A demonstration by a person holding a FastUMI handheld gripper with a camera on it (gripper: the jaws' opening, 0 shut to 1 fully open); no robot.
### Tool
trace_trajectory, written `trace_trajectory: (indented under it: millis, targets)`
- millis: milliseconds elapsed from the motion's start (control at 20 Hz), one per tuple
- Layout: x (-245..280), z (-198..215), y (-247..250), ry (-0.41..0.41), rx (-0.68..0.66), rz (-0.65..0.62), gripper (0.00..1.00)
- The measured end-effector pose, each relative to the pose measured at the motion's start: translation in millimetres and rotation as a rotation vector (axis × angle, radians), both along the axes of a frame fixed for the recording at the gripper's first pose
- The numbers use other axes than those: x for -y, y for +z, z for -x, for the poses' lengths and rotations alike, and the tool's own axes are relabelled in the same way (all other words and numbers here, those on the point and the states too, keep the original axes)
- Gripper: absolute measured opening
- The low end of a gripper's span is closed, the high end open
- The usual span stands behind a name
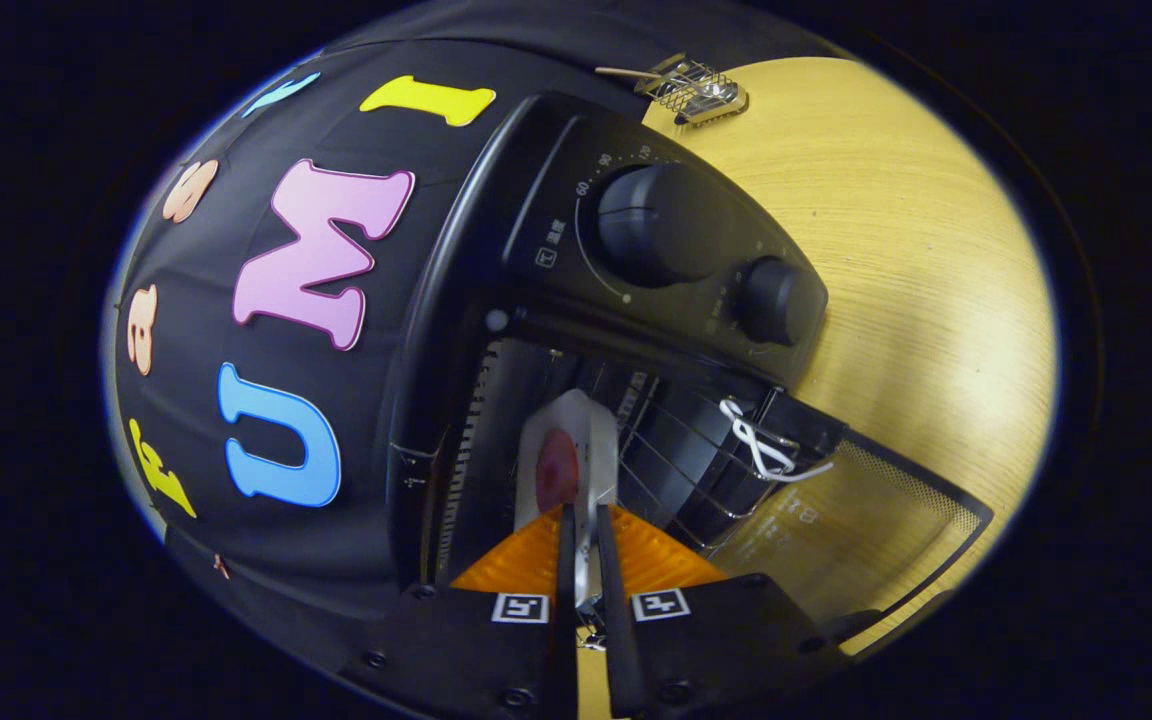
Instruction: Open the toaster oven, put the food inside, and close the toaster oven door.
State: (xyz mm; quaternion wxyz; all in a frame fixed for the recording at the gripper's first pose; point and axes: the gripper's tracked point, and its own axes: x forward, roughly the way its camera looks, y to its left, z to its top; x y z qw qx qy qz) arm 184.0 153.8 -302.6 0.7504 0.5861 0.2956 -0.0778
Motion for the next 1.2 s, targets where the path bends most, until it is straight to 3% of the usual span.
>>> trace_trajectory:
  millis: [150,250,300,350,550,700,800,900,1200]
  targets:
    - [-7,14,6,0.051,-0.001,-0.033,0.40]
    - [-9,27,15,0.091,0.012,-0.022,0.67]
    - [-10,32,21,0.110,0.021,-0.016,0.87]
    - [-13,40,27,0.128,0.030,-0.014,0.96]
    - [-15,67,49,0.205,0.079,0.064,0.98]
    - [-20,89,51,0.326,0.094,0.166,0.98]
    - [-24,108,50,0.466,0.116,0.284,0.98]
    - [-22,112,53,0.555,0.168,0.426,0.98]
    - [-8,121,60,0.669,0.258,0.785,0.98]
